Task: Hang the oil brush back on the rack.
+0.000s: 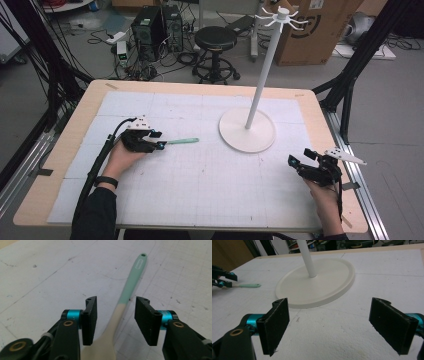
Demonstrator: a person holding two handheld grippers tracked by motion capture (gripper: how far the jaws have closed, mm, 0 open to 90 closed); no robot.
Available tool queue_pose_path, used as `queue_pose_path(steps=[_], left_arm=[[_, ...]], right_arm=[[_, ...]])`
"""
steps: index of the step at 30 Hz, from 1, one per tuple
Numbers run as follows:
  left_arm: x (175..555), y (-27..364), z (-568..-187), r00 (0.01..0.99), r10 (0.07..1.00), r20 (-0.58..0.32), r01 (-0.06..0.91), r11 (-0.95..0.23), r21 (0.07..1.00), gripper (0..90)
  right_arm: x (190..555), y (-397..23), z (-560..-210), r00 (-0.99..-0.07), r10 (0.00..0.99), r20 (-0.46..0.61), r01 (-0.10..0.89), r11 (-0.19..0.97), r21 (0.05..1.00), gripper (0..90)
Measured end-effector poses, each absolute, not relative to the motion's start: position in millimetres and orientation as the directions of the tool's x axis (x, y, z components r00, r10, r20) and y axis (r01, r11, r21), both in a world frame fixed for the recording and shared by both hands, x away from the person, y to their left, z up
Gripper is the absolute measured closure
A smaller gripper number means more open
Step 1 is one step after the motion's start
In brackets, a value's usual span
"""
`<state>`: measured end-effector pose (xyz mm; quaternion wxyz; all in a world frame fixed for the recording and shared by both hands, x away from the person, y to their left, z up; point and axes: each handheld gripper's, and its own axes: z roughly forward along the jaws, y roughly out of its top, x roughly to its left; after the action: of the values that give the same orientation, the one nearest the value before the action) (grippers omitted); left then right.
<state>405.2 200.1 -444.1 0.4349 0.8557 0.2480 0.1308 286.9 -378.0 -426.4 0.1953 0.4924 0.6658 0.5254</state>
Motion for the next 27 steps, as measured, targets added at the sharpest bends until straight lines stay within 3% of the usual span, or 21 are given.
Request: queue_pose_path(steps=[11,27], left_arm=[[405.5,194.9,-450.4,0.852,0.523,0.035,0.295,-0.534,0.792,75.6],[403.7,192.9,-449.5,0.855,0.517,0.042,0.290,-0.543,0.788,80.8]], right_arm=[[287.0,-378.2,-426.4,-0.437,0.861,0.259,0.455,-0.037,0.890,15.9],[287.1,-378.9,-426.2,-0.436,0.861,0.261,0.454,-0.040,0.890,16.0]])
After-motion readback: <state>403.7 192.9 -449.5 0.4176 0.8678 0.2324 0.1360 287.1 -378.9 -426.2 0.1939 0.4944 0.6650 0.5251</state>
